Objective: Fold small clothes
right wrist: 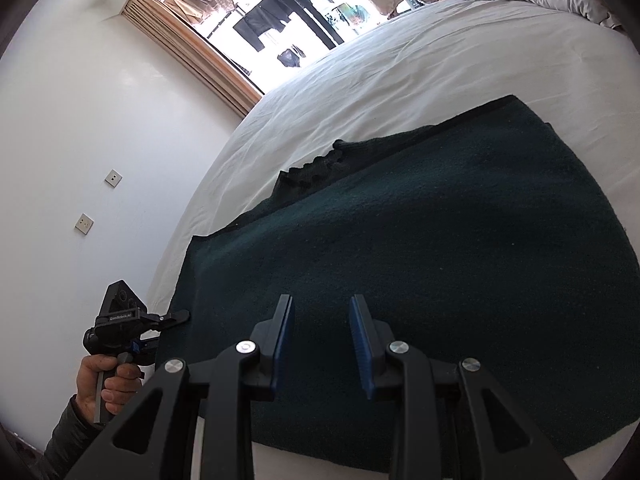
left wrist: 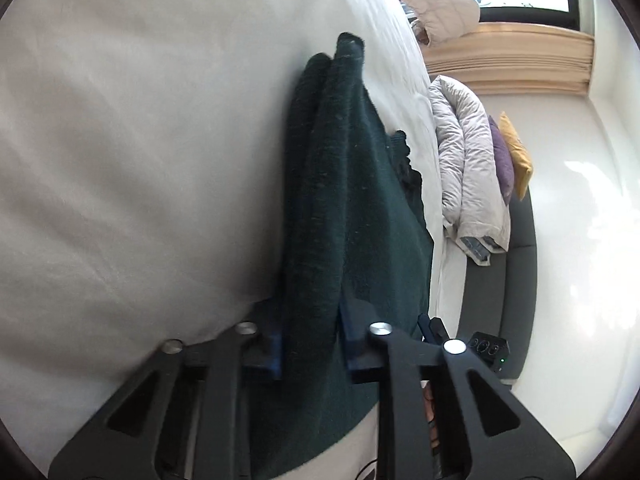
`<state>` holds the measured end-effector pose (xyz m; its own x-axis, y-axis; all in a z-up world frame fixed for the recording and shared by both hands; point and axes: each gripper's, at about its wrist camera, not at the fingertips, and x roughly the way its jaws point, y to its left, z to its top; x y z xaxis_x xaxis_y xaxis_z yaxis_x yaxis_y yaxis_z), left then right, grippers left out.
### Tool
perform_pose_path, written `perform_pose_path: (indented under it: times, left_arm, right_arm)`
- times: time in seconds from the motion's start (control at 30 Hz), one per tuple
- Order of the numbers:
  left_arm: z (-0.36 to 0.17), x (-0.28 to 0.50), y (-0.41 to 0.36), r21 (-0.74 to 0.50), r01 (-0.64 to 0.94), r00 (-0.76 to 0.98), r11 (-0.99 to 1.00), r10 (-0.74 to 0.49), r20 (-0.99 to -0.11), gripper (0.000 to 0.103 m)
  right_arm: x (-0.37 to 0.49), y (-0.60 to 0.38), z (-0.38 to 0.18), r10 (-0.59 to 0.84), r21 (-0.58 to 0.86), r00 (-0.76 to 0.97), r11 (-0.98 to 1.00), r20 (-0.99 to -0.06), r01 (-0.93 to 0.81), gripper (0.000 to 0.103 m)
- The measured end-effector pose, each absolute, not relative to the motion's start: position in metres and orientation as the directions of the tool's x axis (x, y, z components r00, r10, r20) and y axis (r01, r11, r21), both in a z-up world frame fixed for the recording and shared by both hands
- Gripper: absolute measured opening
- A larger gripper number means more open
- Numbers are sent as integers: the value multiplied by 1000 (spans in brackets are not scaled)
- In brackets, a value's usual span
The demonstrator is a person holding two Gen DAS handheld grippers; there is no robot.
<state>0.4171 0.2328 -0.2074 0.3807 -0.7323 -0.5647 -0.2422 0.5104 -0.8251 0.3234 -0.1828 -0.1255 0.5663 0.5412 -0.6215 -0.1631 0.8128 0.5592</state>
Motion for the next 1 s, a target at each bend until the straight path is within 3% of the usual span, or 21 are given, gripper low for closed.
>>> perform_pose_path:
  times: [0.4,0.43,0.5,0.57,1.0]
  left_arm:
    - [-206,414,230,-846,-217,471,486,-707,-527,12]
    - [-205,413,230,-846,-217,475,486,-705,-527,12]
    - [-203,414,228,-843,-216,482,493,-697,-531,12]
    - [-198,413,227,-838,-208,489,504,-689,-535,12]
    - [-117,408,187,-794,-67,520,604,-658,-545,12]
  right_arm:
    - [369,-144,-134,536,523,472,835,-700,-173,29]
    - [372,-142,-139,542,532,450,831,-710,-162,26]
    - [376,-143,-146,522,517,441,844,-730,-143,8]
    - [378,-149,-153,513,521,440,846,-737,-114,0]
    - [371,-163,-176,560,585,481,803,-675,-114,0]
